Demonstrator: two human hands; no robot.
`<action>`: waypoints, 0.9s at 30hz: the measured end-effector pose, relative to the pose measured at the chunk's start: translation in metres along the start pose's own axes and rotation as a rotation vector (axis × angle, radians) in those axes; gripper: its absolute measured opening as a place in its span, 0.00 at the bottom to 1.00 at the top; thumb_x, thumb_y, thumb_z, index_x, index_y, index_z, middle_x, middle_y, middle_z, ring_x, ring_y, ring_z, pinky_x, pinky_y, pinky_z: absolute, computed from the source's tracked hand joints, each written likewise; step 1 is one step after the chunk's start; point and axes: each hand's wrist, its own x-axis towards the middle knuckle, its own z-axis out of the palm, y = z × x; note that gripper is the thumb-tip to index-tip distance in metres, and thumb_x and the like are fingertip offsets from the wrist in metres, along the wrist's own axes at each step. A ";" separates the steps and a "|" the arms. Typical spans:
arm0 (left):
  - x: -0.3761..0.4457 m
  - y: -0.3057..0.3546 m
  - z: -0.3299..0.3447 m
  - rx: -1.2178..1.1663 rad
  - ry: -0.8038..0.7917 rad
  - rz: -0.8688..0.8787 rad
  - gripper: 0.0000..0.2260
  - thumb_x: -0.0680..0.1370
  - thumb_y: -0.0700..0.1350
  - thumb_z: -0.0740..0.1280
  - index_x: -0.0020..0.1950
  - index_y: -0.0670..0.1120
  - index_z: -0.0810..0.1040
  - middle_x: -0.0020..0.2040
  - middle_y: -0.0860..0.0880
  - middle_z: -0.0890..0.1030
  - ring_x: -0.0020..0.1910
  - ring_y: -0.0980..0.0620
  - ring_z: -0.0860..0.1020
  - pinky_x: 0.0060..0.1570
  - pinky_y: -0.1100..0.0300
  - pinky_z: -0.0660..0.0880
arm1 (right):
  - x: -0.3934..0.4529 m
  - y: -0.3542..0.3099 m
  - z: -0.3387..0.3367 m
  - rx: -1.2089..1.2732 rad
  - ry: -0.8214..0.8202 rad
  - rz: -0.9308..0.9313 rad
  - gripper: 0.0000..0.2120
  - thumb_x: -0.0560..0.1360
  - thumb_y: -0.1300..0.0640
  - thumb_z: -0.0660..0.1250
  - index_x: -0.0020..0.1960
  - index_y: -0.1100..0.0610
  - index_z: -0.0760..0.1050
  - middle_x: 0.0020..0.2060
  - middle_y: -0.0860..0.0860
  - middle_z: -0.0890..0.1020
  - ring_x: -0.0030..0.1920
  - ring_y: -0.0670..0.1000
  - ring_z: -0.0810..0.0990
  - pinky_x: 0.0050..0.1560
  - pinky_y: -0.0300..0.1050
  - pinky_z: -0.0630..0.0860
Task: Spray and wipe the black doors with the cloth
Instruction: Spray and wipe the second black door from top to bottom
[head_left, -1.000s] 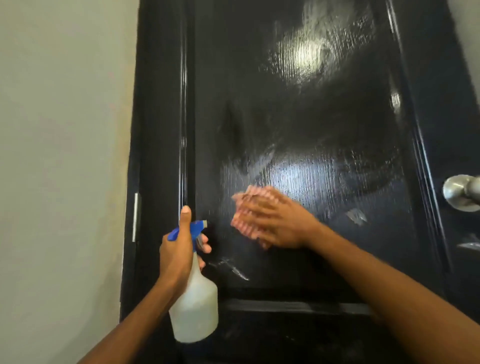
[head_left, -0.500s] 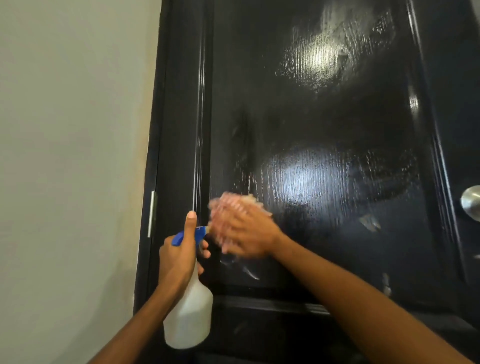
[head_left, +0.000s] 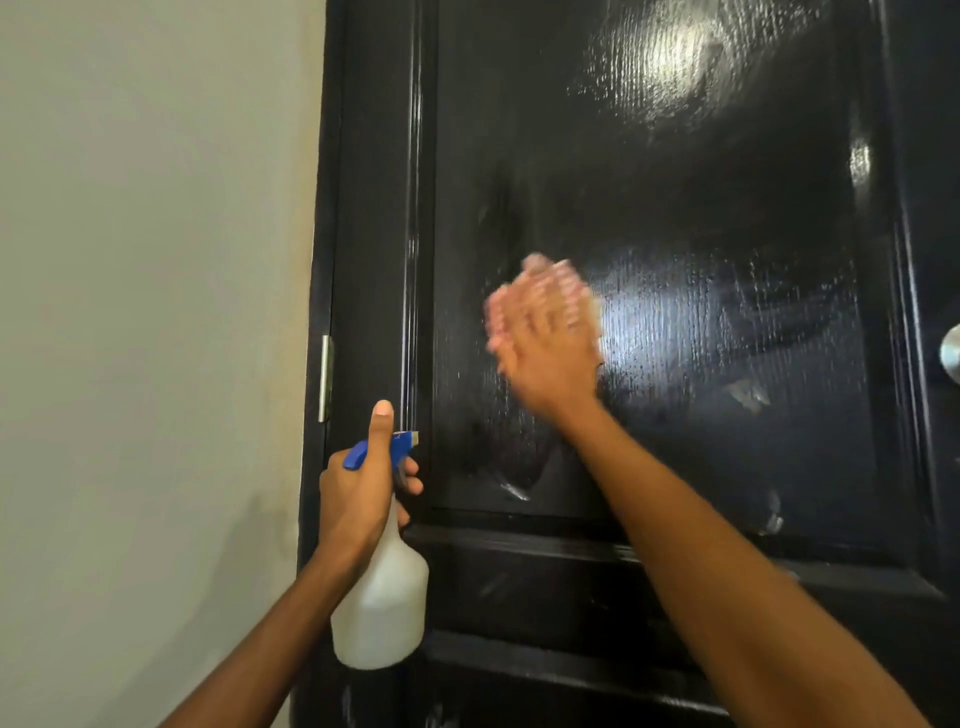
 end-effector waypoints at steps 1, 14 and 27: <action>-0.003 -0.002 -0.002 0.003 0.010 -0.008 0.30 0.77 0.67 0.59 0.43 0.41 0.83 0.35 0.41 0.83 0.33 0.42 0.81 0.28 0.56 0.75 | -0.023 -0.019 0.010 -0.001 -0.041 -0.206 0.30 0.85 0.43 0.49 0.83 0.54 0.51 0.82 0.59 0.49 0.82 0.62 0.47 0.77 0.68 0.36; -0.041 -0.004 0.047 -0.033 -0.188 -0.069 0.30 0.77 0.66 0.60 0.43 0.39 0.82 0.34 0.43 0.82 0.32 0.45 0.80 0.27 0.57 0.76 | -0.134 0.137 -0.026 -0.072 -0.123 -0.161 0.29 0.83 0.39 0.49 0.82 0.46 0.52 0.81 0.54 0.59 0.81 0.59 0.56 0.79 0.63 0.37; -0.063 0.001 0.094 -0.098 -0.315 -0.015 0.33 0.77 0.68 0.58 0.40 0.39 0.82 0.33 0.39 0.82 0.30 0.43 0.78 0.26 0.56 0.74 | -0.254 0.148 -0.025 -0.115 -0.214 -0.362 0.28 0.84 0.41 0.56 0.82 0.48 0.59 0.80 0.53 0.62 0.81 0.58 0.57 0.77 0.68 0.56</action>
